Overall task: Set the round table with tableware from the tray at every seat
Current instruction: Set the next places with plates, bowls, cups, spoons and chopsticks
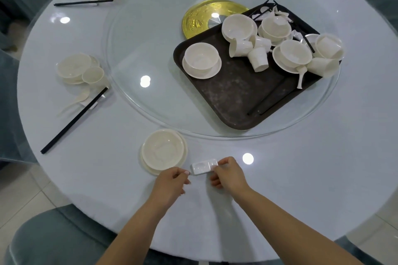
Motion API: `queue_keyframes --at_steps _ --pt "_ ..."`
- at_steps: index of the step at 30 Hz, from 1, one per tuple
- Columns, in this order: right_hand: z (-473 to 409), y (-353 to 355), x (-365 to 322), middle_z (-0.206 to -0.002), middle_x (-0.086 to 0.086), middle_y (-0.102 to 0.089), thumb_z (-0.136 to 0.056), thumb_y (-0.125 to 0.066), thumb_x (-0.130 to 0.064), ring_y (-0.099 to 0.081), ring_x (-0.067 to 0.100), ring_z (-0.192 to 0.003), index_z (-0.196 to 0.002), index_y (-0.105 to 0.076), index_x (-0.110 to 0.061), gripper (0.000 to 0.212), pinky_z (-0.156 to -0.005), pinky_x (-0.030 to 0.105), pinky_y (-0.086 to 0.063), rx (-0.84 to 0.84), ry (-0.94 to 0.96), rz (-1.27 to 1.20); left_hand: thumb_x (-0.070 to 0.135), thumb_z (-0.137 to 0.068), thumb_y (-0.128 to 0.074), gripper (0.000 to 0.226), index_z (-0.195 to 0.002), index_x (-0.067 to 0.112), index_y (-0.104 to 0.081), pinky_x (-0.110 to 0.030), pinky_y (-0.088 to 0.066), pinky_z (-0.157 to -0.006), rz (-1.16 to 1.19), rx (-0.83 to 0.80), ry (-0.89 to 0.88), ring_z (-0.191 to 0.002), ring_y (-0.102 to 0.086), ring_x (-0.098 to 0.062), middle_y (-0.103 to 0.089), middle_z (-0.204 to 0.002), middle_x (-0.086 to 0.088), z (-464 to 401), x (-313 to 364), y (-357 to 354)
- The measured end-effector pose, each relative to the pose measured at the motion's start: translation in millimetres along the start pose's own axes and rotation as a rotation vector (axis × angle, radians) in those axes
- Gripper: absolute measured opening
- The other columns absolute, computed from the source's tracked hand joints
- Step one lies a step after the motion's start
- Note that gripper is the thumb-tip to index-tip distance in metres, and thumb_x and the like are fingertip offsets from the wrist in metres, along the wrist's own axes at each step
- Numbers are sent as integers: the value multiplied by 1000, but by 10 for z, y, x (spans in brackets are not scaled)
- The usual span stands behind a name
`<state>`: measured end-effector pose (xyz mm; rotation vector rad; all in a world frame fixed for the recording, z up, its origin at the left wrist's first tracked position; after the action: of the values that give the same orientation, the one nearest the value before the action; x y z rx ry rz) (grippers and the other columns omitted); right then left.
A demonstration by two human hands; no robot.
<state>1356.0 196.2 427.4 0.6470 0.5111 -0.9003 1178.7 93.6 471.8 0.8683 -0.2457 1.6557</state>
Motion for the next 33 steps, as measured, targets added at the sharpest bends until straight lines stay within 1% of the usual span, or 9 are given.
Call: queue_keyframes --at_steps 4,6,9,11,14,21,23,28,33 --pt "-85 443 -383 -72 4 -66 -93 -58 -20 -62 7 -50 -89 -55 -18 5 -48 19 -49 121 199 76 23 -95 -57 16 -89 16 -70 -13 -42 -50 -4 5 -59 -51 -51 -4 -73 -81 1 29 191 -101" --pt "-151 795 -696 -73 -2 -64 -93 -59 -27 -63 12 -60 -89 -55 -20 10 -57 26 -48 258 321 138 22 -95 -57 15 -90 16 -71 -13 -42 -50 16 8 -71 -51 -50 -4 -73 -81 2 45 282 -152" --pt "-318 1356 -1081 -84 -6 -61 -95 -56 -41 -60 18 -80 -104 -56 -16 27 -70 29 -41 471 389 150 22 -95 -57 14 -92 18 -71 -20 -43 -62 32 7 -85 -58 -51 -6 -72 -83 3 60 397 -246" --pt "-516 1636 -1238 -106 3 -61 -95 -56 -41 -60 24 -95 -122 -51 -11 41 -78 33 -44 516 328 133 23 -95 -57 14 -93 20 -71 -24 -43 -67 33 5 -96 -62 -53 -5 -72 -84 4 79 459 -311" --pt "-817 1856 -1407 -132 17 -48 -93 -59 -35 -56 35 -109 -136 -39 -6 56 -81 36 -43 518 192 337 20 -95 -58 14 -93 17 -72 -24 -41 -66 65 10 -106 -62 -54 -4 -72 -82 3 104 506 -390" --pt "-1128 1704 -1686 -123 18 -52 -89 -58 -40 -55 35 -105 -130 -35 -6 58 -73 37 -37 423 110 758 16 -94 -59 13 -90 14 -71 -22 -40 -63 100 45 -96 -56 -52 -1 -71 -81 0 110 494 -438" --pt "-1177 1639 -1672 -116 16 -56 -89 -60 -38 -54 30 -91 -130 -34 -7 58 -69 36 -38 393 82 757 16 -94 -58 14 -90 15 -71 -24 -40 -65 105 48 -87 -58 -52 -4 -72 -81 0 100 473 -438" --pt "-1225 1650 -1616 -111 15 -56 -88 -64 -31 -48 27 -82 -131 -31 -5 60 -68 37 -39 420 35 644 17 -94 -59 14 -89 16 -71 -26 -41 -67 105 51 -58 -59 -52 -7 -73 -80 0 61 423 -457" --pt "-1206 1719 -1589 -114 17 -55 -87 -63 -19 -58 33 -98 -134 -27 -4 61 -78 41 -50 446 29 524 18 -95 -59 13 -88 18 -71 -20 -43 -56 105 31 -27 -57 -52 -8 -73 -81 0 56 365 -488"
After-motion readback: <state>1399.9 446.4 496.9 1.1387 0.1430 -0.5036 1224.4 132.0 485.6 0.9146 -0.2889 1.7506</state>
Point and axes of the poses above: each hand's wrist, its own z-axis away from the middle knuckle, its own y-axis out of the back of the hand, x = y × z, the point moved 8 cm from there along -z, towards the middle knuckle
